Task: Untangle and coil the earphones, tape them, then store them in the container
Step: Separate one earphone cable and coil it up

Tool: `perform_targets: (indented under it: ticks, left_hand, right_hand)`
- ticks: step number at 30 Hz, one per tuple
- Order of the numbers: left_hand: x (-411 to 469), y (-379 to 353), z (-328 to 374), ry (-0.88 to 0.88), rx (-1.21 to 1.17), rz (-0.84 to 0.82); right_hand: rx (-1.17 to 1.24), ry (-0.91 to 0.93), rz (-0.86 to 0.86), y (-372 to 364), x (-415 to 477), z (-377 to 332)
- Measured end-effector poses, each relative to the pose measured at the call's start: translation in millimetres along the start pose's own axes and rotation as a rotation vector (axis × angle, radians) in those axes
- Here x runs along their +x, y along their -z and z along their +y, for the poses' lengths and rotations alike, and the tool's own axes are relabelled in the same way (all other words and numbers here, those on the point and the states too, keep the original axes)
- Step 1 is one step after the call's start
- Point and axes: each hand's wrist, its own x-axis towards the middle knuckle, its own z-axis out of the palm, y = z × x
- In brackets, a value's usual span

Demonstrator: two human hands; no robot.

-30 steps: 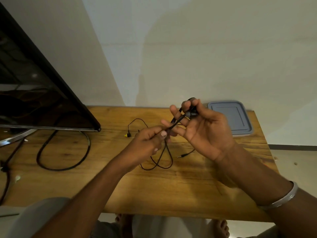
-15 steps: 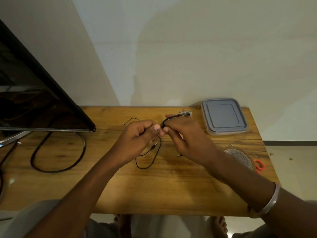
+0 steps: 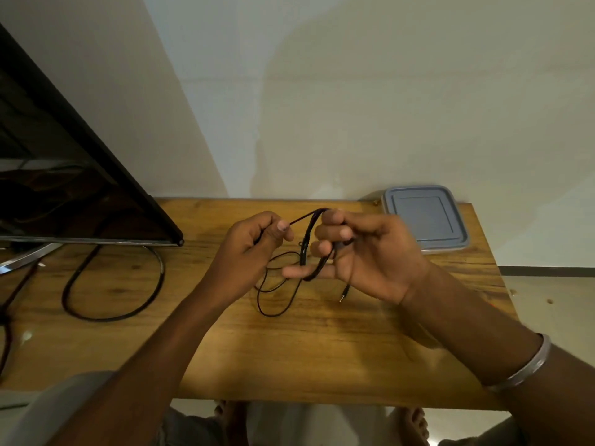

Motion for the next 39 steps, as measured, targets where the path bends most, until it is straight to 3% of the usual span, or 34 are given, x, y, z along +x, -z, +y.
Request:
perform_targets:
  ticks: [6,16,18,19,21,23,26,29,32,34,37,39]
  left_hand:
    - [-4.6,-13.7,-5.1,0.081,0.015,-0.164]
    - [-9.6,-16.3,-1.1,0.117,0.079,-0.359]
    - [-10.5,-17.2,1.7,0.1,0.094,-0.375]
    - [-10.5,-17.5,3.8,0.087,0.083,-0.376]
    - [-9.2,-15.8,6.4,0.064,0.021,-0.355]
    - [-7.7,-12.9,8.4,0.048,-0.054,-0.307]
    - [-5.4,-10.4,11.4,0.044,-0.078,-0.231]
    - [-4.9,-9.3,13.8,0.048,-0.047,-0.196]
    - [-4.9,-8.6,15.6,0.031,-0.045,-0.173]
    - [-3.1,-6.4,10.6,0.006,0.001,-0.118]
    - [0.3,-0.6,-1.7,-0.008,0.087,-0.002]
    - [2.0,2.4,-8.1,-0.023,0.109,0.064]
  right_hand:
    - [0.24,0.216,0.055,-0.5,-1.3,-9.6]
    - [0.181,0.467,0.354,7.2,-1.0,-23.9]
    - [-0.036,0.517,0.421,10.8,0.5,-21.9]
    - [-0.264,0.571,0.459,12.6,0.9,-19.8]
    - [-0.958,0.734,0.505,17.3,1.1,-14.4]
    - [-1.5,0.793,0.409,21.8,3.6,-5.8]
    - [-1.799,0.676,0.214,28.8,7.7,12.1]
    - [-1.938,0.616,0.169,38.0,10.1,23.3]
    - [-1.89,0.582,0.16,35.5,10.4,23.5]
    - [-1.727,0.52,0.163,29.0,8.6,22.3]
    - [-1.349,0.336,0.26,14.2,6.2,19.5]
    - [-0.954,0.162,0.287,6.9,5.1,15.8]
